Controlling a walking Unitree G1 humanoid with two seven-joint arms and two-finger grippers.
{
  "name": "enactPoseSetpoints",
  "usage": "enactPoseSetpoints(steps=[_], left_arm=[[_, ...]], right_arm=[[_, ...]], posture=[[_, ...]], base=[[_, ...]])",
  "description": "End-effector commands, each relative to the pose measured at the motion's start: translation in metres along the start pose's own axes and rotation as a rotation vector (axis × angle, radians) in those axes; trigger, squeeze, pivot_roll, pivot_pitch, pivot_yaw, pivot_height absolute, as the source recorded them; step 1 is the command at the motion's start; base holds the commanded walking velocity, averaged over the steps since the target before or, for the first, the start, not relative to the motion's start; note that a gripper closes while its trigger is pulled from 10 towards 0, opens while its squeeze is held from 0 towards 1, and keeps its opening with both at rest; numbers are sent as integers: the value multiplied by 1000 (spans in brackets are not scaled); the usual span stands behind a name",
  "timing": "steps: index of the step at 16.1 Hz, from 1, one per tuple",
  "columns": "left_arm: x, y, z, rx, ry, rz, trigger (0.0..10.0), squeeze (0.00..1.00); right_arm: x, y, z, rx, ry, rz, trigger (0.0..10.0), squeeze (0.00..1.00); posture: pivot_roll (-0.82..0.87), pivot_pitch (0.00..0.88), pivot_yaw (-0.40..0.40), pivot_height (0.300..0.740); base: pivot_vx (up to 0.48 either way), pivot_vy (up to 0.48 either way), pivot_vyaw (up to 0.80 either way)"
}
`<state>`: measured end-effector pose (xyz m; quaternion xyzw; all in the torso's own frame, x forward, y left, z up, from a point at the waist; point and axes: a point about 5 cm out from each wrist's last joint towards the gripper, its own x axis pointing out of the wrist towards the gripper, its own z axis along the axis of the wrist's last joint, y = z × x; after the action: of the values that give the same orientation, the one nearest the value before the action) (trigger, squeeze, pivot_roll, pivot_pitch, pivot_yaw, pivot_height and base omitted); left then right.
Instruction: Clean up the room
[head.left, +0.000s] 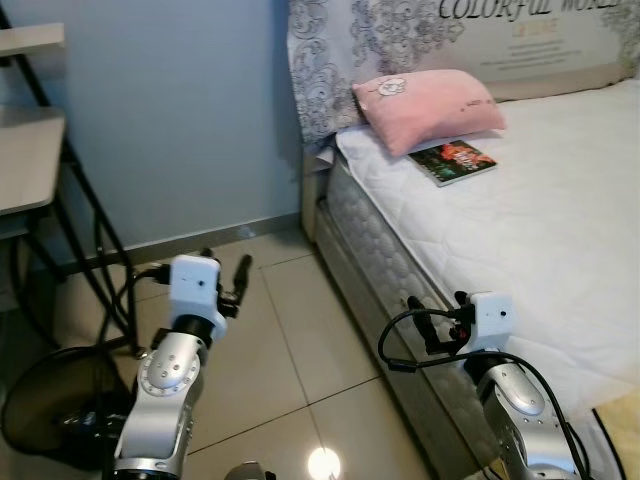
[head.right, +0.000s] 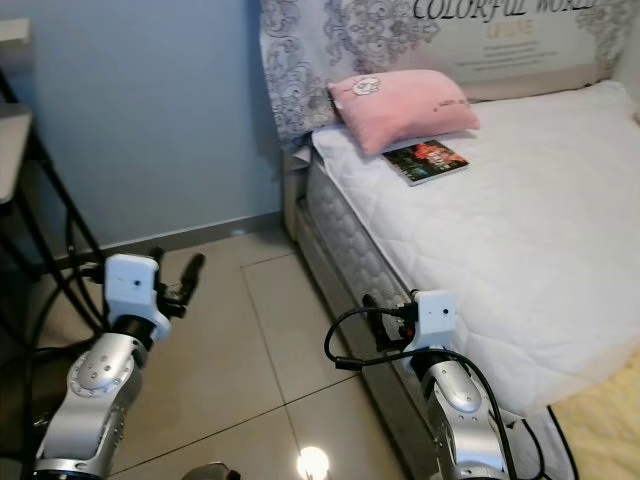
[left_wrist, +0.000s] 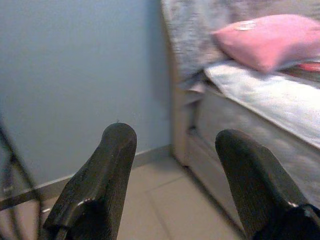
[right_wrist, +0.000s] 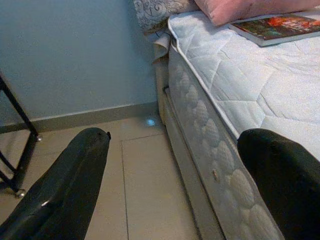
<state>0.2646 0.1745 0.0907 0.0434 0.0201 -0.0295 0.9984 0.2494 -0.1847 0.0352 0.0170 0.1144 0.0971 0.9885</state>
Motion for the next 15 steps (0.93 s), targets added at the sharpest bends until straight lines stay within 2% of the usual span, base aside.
enactPoseSetpoints(steps=[1,2,3,6,8,10,12,13,15], left_arm=[[2,6,6,6,-9,43,10000,0],[3,6,5,-15,5,48,10000,0],[3,5,3,-15,15,42,10000,0],[3,4,1,-13,28,37,10000,0],[3,4,1,-13,34,36,10000,0],[2,5,3,-31,6,37,10000,0],[-6,16,10,-15,-50,46,10000,0],[-9,20,11,-14,-57,54,10000,0],[-5,14,13,-35,-66,45,10000,0]], right_arm=[[0,-4,-2,-20,14,-18,10000,255],[1,-4,-4,-5,32,-35,10000,176],[2,-2,-4,4,35,-29,10000,16],[2,-1,2,8,-9,-28,10000,59],[4,-2,4,3,-31,-34,10000,122],[4,-4,20,11,-142,-67,10000,137],[1,-10,40,-20,-250,-116,10000,157],[0,-12,44,-27,-265,-119,10000,165],[2,-15,42,-10,-248,-129,10000,176]], posture=[[-22,0,9,740],[-23,0,9,740],[-24,0,9,740],[-24,0,9,740],[-22,0,9,740],[-20,0,12,740],[-20,0,12,740],[-18,0,14,740],[-16,0,13,740]], base=[[480,0,438],[465,0,0],[465,0,0],[464,0,0],[465,0,578],[465,0,559],[465,0,572],[465,0,581],[480,0,575]])
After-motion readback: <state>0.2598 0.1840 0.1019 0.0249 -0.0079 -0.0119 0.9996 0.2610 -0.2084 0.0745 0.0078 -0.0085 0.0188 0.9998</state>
